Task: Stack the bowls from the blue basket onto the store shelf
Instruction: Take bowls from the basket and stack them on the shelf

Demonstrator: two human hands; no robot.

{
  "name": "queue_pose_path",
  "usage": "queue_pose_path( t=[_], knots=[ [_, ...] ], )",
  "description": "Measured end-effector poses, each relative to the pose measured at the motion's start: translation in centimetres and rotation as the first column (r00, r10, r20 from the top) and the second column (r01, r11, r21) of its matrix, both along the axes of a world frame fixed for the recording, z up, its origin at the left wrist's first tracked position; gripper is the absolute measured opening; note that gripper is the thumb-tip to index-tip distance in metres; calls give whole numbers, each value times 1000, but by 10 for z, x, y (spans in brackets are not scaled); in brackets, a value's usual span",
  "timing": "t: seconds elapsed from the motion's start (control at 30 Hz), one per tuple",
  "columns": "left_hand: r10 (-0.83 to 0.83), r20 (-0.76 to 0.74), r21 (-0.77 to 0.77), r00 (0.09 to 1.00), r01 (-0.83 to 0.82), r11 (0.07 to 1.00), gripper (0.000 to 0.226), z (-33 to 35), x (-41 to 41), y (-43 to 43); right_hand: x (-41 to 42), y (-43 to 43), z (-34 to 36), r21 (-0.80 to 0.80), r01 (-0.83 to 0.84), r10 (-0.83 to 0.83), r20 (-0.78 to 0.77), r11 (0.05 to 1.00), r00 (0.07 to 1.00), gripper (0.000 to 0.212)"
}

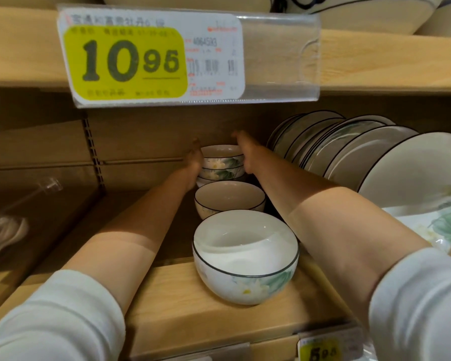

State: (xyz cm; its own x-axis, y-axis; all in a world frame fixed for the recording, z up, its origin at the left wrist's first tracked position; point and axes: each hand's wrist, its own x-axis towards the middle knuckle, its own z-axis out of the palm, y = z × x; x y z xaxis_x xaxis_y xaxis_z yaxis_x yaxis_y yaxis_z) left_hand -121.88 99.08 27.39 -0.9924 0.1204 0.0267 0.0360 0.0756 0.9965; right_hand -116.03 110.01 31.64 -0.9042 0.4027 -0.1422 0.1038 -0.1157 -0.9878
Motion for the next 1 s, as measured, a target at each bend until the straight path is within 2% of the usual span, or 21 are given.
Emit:
queue_pose_path(
  t=[0.2,0.37,0.47,0.6,0.73,0.83,0.87,0.93,1.0],
  knots=[
    [-54,27,44,998,52,998,50,7,19,-5,21,-3,15,107,-29,26,28,994,999,55],
    [-8,-6,2,1000,8,1000,42,17,51,-13,53,-3,15,161,-37,41,-23,986,999,47],
    [-13,3,-37,1000,13,999,51,26,83,-20,85,-3,14,220,-54,62,-27,974,998,41],
    [28,-34,-107,999,-32,994,50,27,131,-26,126,-2,7,307,-129,129,20,943,991,46],
    [94,-104,-107,990,-105,989,35,28,189,-35,174,-6,2,380,-85,125,-81,921,989,41],
    [164,-113,-50,980,-170,984,38,24,231,-47,215,-9,-9,358,-57,109,-127,932,986,19],
    [166,-138,-28,976,-171,985,38,21,244,-53,226,-11,-13,377,-58,121,-146,924,982,18],
    [178,-182,-29,967,-187,982,40,15,275,-65,247,-14,-23,434,-69,177,-212,898,961,38],
    [225,-210,-8,951,-232,973,39,9,305,-77,270,-23,-29,451,-72,229,-305,890,924,36]
  ],
)
